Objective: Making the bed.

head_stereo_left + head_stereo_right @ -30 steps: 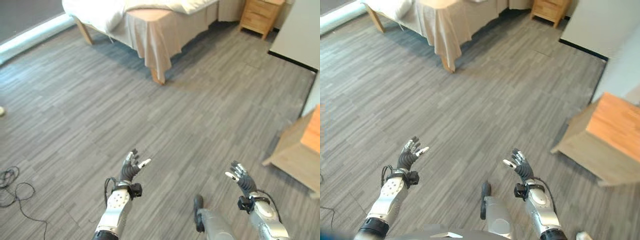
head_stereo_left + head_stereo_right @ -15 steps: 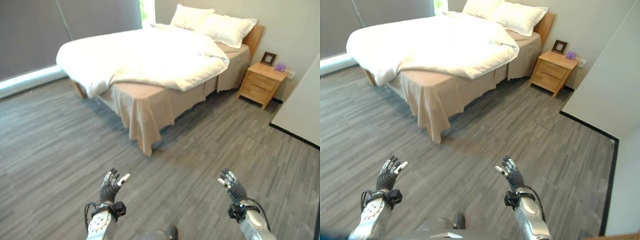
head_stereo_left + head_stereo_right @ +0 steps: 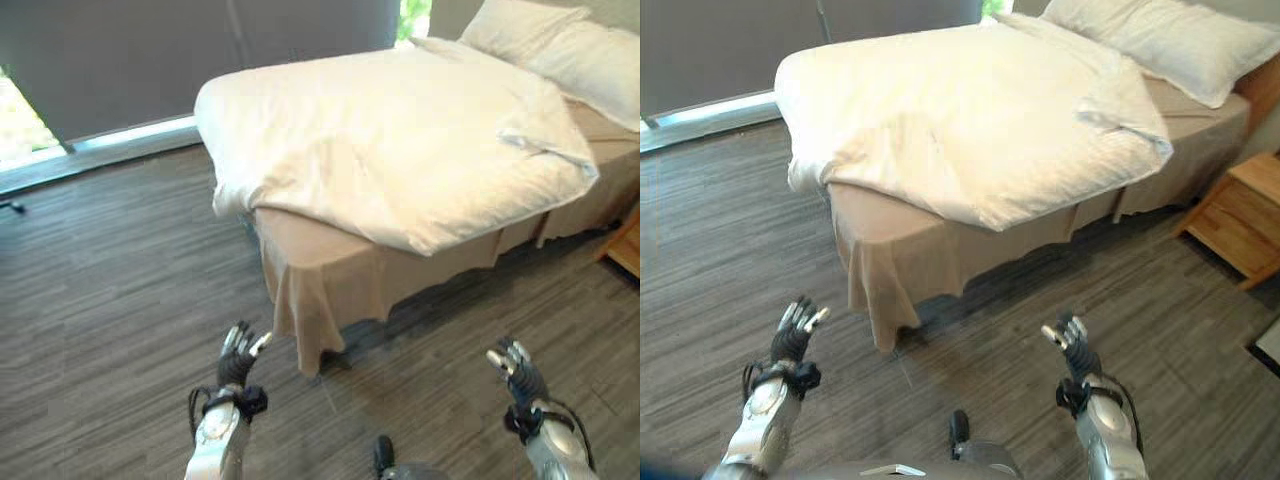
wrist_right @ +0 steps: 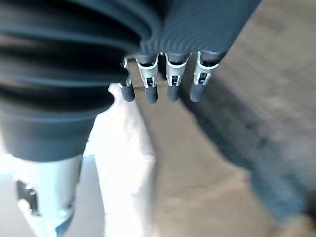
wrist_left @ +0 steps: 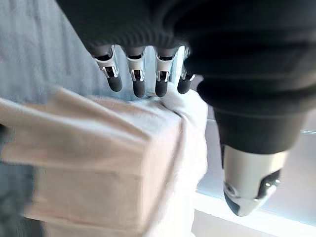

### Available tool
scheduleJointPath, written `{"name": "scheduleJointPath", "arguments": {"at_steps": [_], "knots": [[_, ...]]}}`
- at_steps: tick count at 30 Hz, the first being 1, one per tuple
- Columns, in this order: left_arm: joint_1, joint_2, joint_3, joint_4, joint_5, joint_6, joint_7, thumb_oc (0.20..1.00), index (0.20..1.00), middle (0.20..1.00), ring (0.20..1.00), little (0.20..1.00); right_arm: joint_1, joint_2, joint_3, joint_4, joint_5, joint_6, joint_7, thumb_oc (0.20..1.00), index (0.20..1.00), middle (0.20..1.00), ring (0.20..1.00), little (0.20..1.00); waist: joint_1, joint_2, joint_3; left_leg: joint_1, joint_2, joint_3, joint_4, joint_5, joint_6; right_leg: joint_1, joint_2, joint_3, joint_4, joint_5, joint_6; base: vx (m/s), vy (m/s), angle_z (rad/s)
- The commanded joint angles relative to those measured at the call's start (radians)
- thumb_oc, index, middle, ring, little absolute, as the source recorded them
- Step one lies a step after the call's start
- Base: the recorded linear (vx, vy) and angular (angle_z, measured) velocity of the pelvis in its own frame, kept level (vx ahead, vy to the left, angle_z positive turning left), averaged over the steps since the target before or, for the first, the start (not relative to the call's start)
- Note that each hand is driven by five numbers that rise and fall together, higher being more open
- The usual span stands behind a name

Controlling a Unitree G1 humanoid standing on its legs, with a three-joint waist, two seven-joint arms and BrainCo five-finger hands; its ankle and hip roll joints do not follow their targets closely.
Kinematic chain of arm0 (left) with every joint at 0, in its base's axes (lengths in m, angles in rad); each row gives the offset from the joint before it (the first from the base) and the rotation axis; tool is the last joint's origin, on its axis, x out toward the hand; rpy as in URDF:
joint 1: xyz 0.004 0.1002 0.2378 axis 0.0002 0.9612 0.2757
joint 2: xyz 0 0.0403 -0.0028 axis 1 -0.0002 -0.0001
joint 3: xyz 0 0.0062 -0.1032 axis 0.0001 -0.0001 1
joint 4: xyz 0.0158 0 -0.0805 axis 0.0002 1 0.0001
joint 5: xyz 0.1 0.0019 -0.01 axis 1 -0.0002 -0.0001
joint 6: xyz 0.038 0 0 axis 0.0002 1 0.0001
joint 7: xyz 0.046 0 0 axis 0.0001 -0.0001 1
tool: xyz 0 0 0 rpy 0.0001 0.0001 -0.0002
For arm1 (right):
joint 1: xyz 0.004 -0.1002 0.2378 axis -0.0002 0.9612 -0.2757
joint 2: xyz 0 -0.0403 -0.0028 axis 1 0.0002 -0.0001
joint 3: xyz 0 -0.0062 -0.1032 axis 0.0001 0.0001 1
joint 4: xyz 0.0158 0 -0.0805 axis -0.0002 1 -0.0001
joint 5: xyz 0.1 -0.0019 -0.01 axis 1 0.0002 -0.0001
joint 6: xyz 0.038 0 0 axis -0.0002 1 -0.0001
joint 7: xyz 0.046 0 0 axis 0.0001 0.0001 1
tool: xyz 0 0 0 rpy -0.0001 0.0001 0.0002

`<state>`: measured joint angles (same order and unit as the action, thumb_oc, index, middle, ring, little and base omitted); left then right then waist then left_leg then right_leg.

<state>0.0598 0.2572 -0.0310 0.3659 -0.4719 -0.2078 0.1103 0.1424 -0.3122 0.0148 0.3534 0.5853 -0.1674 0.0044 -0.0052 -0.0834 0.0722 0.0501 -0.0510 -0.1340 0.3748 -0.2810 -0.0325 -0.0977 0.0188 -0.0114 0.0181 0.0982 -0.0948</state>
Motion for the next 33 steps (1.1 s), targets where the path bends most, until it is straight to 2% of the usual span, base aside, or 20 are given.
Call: {"name": "scheduleJointPath", "arguments": {"at_steps": [1, 2, 3, 6, 11, 13, 18, 20, 21, 25, 26, 27, 29, 30, 31, 32, 33], "knots": [[-0.048, 0.036, 0.004, -0.033, -0.016, -0.046, -0.014, 1.0, 1.0, 1.0, 1.0, 1.0, 0.038, -0.036, -0.028, -0.081, 0.027, -0.05, -0.004, 1.0, 1.0, 1.0, 1.0, 1.0, -0.04, 0.008, 0.055, -0.011, 0.084, 0.115, -0.259, 0.316, -0.029, 0.088, -0.105, -0.029, -0.035, 0.0, 0.203, 0.26, -0.079, 0.37], [-0.04, 0.03, -0.014, -0.015, -0.013, -0.037, -0.025, 1.0, 1.0, 1.0, 1.0, 1.0, 0.053, -0.035, -0.031, -0.079, 0.03, -0.044, -0.008, 1.0, 1.0, 1.0, 1.0, 1.0, -0.037, 0.009, 0.046, -0.042, 0.094, 0.169, -0.351, 0.322, -0.023, 0.114, -0.109, -0.056, -0.057, -0.014, 0.205, 0.12, -0.021, 0.16], [-0.04, 0.03, -0.015, -0.015, -0.013, -0.038, -0.025, 1.0, 1.0, 1.0, 1.0, 1.0, 0.053, -0.035, -0.031, -0.079, 0.03, -0.044, -0.008, 1.0, 1.0, 1.0, 1.0, 1.0, -0.037, 0.008, 0.046, -0.04, 0.093, 0.169, -0.353, 0.323, -0.023, 0.115, -0.109, -0.056, -0.058, -0.015, 0.206, 0.17, -0.026, 0.24], [-0.024, 0.035, -0.022, -0.012, -0.008, -0.037, -0.017, 1.0, 1.0, 1.0, 1.0, 1.0, 0.056, -0.029, -0.021, -0.071, 0.036, -0.046, -0.007, 1.0, 1.0, 1.0, 1.0, 1.0, -0.023, 0.01, 0.046, -0.08, 0.068, 0.135, -0.379, 0.36, -0.027, 0.123, -0.095, -0.04, -0.068, -0.02, 0.203, 0.11, 0.002, 0.08], [-0.001, 0.029, -0.018, 0.007, -0.004, -0.031, -0.026, 1.0, 1.0, 1.0, 1.0, 1.0, 0.053, -0.016, 0.0, -0.072, -0.012, -0.03, 0.001, 1.0, 1.0, 1.0, 1.0, 1.0, -0.015, 0.023, 0.015, -0.019, 0.066, 0.115, -0.462, 0.358, -0.018, 0.128, -0.078, -0.008, -0.068, -0.023, 0.208, 0.11, 0.059, -0.61], [-0.004, 0.039, -0.02, 0.004, -0.006, -0.029, -0.018, 1.0, 1.0, 1.0, 1.0, 1.0, 0.047, 0.01, 0.003, -0.07, 0.012, -0.034, -0.007, 1.0, 1.0, 1.0, 1.0, 1.0, -0.025, 0.033, 0.001, 0.001, 0.055, 0.127, -0.462, 0.344, -0.007, 0.127, -0.079, 0.013, -0.06, -0.025, 0.212, 0.08, 0.118, -0.19], [-0.008, 0.044, -0.017, -0.001, -0.007, -0.029, -0.02, 1.0, 1.0, 1.0, 1.0, 1.0, 0.053, 0.012, 0.02, -0.067, -0.026, -0.026, -0.007, 1.0, 1.0, 1.0, 1.0, 1.0, -0.021, 0.038, 0.002, 0.026, 0.051, 0.151, -0.462, 0.329, 0.004, 0.135, -0.084, 0.031, -0.059, -0.03, 0.217, 0.04, 0.055, -0.11], [-0.01, 0.045, -0.015, 0.0, -0.003, -0.03, -0.013, 1.0, 1.0, 1.0, 1.0, 1.0, 0.048, 0.017, 0.025, -0.063, -0.025, -0.027, -0.008, 1.0, 1.0, 1.0, 1.0, 1.0, -0.018, 0.038, 0.004, 0.031, 0.052, 0.16, -0.462, 0.325, 0.005, 0.132, -0.085, 0.031, -0.055, -0.029, 0.221, 0.01, 0.014, -0.12], [-0.014, 0.044, -0.011, -0.006, -0.005, -0.033, -0.004, 1.0, 1.0, 1.0, 1.0, 1.0, 0.033, 0.019, 0.034, -0.054, -0.036, -0.027, -0.011, 1.0, 1.0, 1.0, 1.0, 1.0, -0.008, 0.038, 0.013, 0.036, 0.057, 0.194, -0.462, 0.317, 0.006, 0.116, -0.082, 0.019, -0.029, -0.03, 0.229, 0.0, 0.006, -0.13], [-0.024, 0.041, -0.009, -0.011, -0.019, -0.036, 0.004, 1.0, 1.0, 1.0, 1.0, 1.0, 0.021, 0.022, 0.043, -0.046, -0.028, -0.029, -0.019, 1.0, 1.0, 1.0, 1.0, 1.0, -0.006, 0.036, 0.02, 0.052, 0.068, 0.203, -0.462, 0.313, 0.001, 0.114, -0.077, 0.011, -0.009, -0.048, 0.223, 0.04, -0.022, -0.43], [-0.036, 0.042, -0.012, -0.011, -0.022, -0.038, 0.007, 1.0, 1.0, 1.0, 1.0, 1.0, 0.013, 0.016, 0.046, -0.045, -0.023, -0.032, -0.021, 1.0, 1.0, 1.0, 1.0, 1.0, -0.007, 0.029, 0.035, 0.037, 0.079, 0.201, -0.392, 0.322, -0.007, 0.117, -0.08, 0.011, -0.004, -0.053, 0.215, -0.06, -0.122, -0.08], [-0.053, 0.04, -0.022, -0.014, -0.033, -0.048, 0.006, 1.0, 1.0, 1.0, 1.0, 1.0, 0.011, 0.006, 0.051, -0.047, -0.012, -0.04, -0.016, 1.0, 1.0, 1.0, 1.0, 1.0, -0.004, 0.011, 0.074, -0.077, 0.084, 0.193, -0.16, 0.358, -0.038, 0.122, -0.088, 0.002, 0.003, -0.053, 0.196, -0.09, -0.16, 0.0], [-0.077, 0.032, -0.045, -0.026, -0.051, -0.053, 0.008, 1.0, 1.0, 1.0, 1.0, 1.0, 0.016, -0.017, 0.048, -0.063, -0.011, -0.043, -0.02, 1.0, 1.0, 1.0, 1.0, 1.0, 0.003, -0.013, 0.113, -0.247, 0.063, 0.166, 0.195, 0.463, -0.098, 0.135, -0.103, -0.016, 0.019, -0.062, 0.168, -0.09, -0.13, 0.26], [-0.081, 0.023, -0.05, -0.03, -0.062, -0.058, 0.005, 1.0, 1.0, 1.0, 1.0, 1.0, 0.014, -0.03, 0.048, -0.06, -0.008, -0.041, -0.018, 1.0, 1.0, 1.0, 1.0, 1.0, 0.02, -0.018, 0.136, -0.305, 0.028, 0.095, 0.28, 0.49, -0.108, 0.141, -0.109, 0.003, 0.028, -0.071, 0.163, -0.02, 0.024, 0.6], [-0.077, 0.014, -0.053, -0.034, -0.07, -0.06, 0.008, 1.0, 1.0, 1.0, 1.0, 1.0, 0.016, -0.041, 0.048, -0.065, -0.014, -0.039, -0.016, 1.0, 1.0, 1.0, 1.0, 1.0, 0.024, -0.02, 0.142, -0.326, 0.016, 0.036, 0.282, 0.488, -0.102, 0.143, -0.116, 0.027, 0.032, -0.079, 0.165, 0.06, 0.115, 0.49], [-0.071, 0.005, -0.05, -0.042, -0.079, -0.059, 0.009, 1.0, 1.0, 1.0, 1.0, 1.0, 0.019, -0.054, 0.037, -0.067, -0.027, -0.036, -0.024, 1.0, 1.0, 1.0, 1.0, 1.0, 0.021, -0.023, 0.139, -0.345, 0.05, 0.016, 0.276, 0.491, -0.092, 0.151, -0.128, 0.045, 0.026, -0.085, 0.167, 0.17, 0.173, -0.32], [-0.066, -0.004, -0.046, -0.036, -0.093, -0.06, 0.012, 1.0, 1.0, 1.0, 1.0, 1.0, 0.02, -0.057, 0.028, -0.063, -0.033, -0.039, -0.035, 1.0, 1.0, 1.0, 1.0, 1.0, 0.022, -0.025, 0.131, -0.345, 0.12, -0.006, 0.2, 0.5, -0.085, 0.159, -0.142, 0.06, 0.023, -0.095, 0.174, 0.25, 0.232, -0.81]]}}
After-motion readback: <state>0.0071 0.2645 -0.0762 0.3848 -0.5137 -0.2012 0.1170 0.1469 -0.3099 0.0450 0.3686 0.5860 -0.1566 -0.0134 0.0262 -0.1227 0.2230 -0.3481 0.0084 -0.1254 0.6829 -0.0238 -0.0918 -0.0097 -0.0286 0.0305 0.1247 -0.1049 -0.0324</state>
